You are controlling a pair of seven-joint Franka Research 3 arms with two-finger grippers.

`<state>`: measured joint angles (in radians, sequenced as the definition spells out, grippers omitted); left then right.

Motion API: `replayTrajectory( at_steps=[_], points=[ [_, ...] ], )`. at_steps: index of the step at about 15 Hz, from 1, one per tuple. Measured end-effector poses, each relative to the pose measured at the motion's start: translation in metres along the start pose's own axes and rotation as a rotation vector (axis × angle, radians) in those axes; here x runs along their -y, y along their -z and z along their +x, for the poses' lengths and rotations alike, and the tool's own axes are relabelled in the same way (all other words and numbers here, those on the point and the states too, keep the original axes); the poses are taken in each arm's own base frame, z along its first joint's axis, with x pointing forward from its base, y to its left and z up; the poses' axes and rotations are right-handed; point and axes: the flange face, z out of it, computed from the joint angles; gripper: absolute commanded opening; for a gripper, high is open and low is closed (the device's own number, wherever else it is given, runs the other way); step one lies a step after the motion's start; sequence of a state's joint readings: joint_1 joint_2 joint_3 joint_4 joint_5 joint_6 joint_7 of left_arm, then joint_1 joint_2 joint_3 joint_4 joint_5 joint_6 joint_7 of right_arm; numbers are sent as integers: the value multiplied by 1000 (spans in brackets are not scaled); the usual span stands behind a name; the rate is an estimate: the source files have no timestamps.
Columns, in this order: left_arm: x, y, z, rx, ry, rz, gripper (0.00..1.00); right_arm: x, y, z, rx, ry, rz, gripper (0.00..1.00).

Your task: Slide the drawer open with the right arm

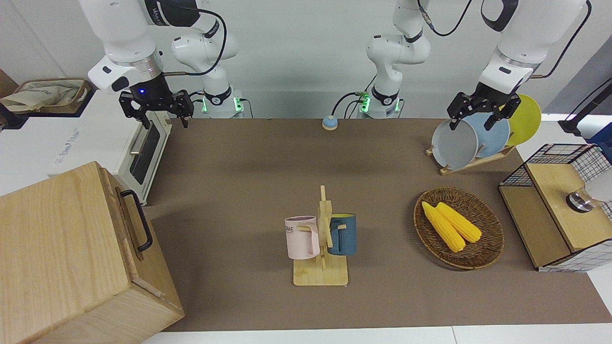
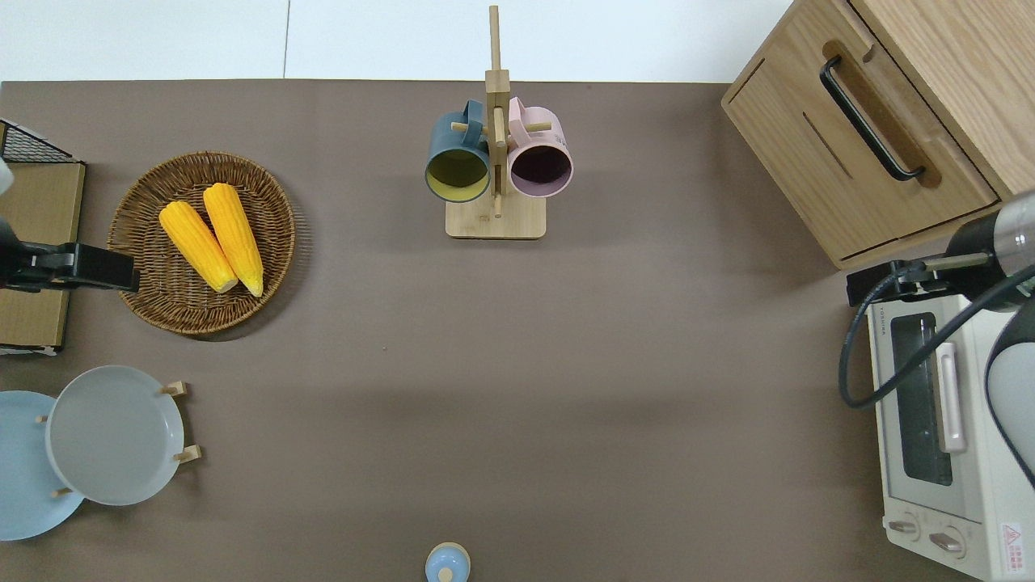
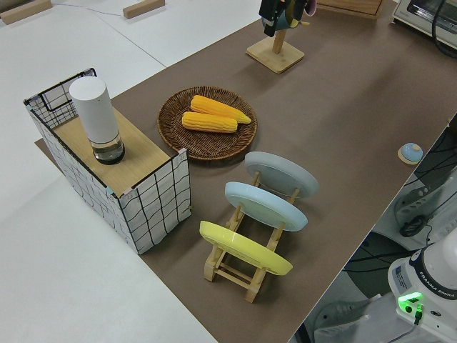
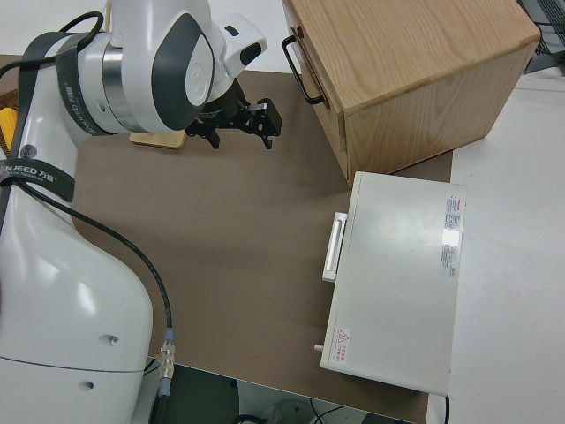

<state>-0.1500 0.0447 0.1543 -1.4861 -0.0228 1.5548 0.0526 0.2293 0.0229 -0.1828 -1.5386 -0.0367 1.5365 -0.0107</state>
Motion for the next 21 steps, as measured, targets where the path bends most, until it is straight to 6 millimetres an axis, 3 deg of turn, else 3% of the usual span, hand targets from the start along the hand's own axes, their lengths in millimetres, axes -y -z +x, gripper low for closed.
replayTrajectory(
  at_steps=[9, 13, 16, 21],
  points=[
    [0, 0, 0, 0, 0, 0, 995, -5, 1, 0, -3, 11, -6, 987],
    [0, 0, 0, 0, 0, 0, 998, -2, -8, 7, 17, 40, -145, 987],
    [0, 0, 0, 0, 0, 0, 995, 15, -12, 12, 24, 95, -306, 987],
    [0, 0, 0, 0, 0, 0, 998, 67, -16, 31, -12, 256, -717, 987]
  ],
)
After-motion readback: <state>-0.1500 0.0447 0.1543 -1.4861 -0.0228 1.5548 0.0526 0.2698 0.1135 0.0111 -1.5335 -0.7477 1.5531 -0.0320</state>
